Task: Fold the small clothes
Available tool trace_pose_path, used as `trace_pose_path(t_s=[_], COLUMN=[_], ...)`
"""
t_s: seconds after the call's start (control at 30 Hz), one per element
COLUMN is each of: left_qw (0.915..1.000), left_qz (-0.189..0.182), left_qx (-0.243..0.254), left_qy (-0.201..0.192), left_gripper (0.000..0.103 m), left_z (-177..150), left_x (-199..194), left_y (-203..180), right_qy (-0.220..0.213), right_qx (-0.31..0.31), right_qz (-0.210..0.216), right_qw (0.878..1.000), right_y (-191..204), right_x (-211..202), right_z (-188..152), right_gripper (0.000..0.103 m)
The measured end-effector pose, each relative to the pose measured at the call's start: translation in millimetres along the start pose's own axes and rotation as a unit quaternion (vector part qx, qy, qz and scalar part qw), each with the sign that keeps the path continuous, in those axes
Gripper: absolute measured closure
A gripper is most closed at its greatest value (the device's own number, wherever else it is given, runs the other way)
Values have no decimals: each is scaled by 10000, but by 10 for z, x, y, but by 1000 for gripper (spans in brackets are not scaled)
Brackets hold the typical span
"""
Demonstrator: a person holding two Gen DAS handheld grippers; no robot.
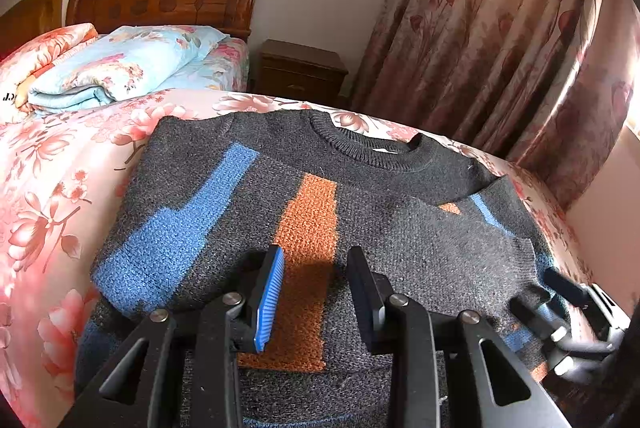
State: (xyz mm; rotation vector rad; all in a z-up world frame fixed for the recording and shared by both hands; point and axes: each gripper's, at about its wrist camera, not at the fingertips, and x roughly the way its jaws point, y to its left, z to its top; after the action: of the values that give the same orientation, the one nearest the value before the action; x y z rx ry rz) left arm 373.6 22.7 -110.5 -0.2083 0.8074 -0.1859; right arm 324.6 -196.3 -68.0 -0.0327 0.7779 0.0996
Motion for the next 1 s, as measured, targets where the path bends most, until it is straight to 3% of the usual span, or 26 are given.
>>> trace_pose_path(t_s=[0.07, 0.13, 0.23, 0.37, 0.5, 0.6, 0.77, 1.0], left_qw=[10000, 10000, 9999, 9969, 9948, 9892, 9969, 9958], left_qz=[3, -7, 76, 564, 478, 847, 552, 642], left_qx=[-1, -5, 95, 531, 896, 1184, 515, 611], left_qy=[6, 4, 30, 149, 47, 167, 212, 224], left_gripper=[70, 70, 70, 70, 70, 68, 57, 54], left_z=[5, 0, 0, -83, -309, -492, -433, -428], left_x=[6, 7, 6, -118, -436, -416, -418, -381], left_y=[2, -1, -32, -177, -276, -251, 28, 4], right_qy=[432, 489, 468, 339, -9, 123, 574, 391], right_qx=[-251, -52, 157, 258, 383, 274, 271, 155], right_qz=[83, 135, 262, 266, 359, 269, 102, 3], right_qw=[9987, 9987, 9984, 9987, 9986, 9992, 9979, 9991], right_y=[74, 3, -81, -120, -115, -76, -76, 79], right_x=[160, 199, 195, 164, -110, -88, 91, 75], right_z=[27, 42, 46, 51, -69, -83, -63, 59], right_gripper=[0, 0, 0, 0, 0, 0, 0, 0])
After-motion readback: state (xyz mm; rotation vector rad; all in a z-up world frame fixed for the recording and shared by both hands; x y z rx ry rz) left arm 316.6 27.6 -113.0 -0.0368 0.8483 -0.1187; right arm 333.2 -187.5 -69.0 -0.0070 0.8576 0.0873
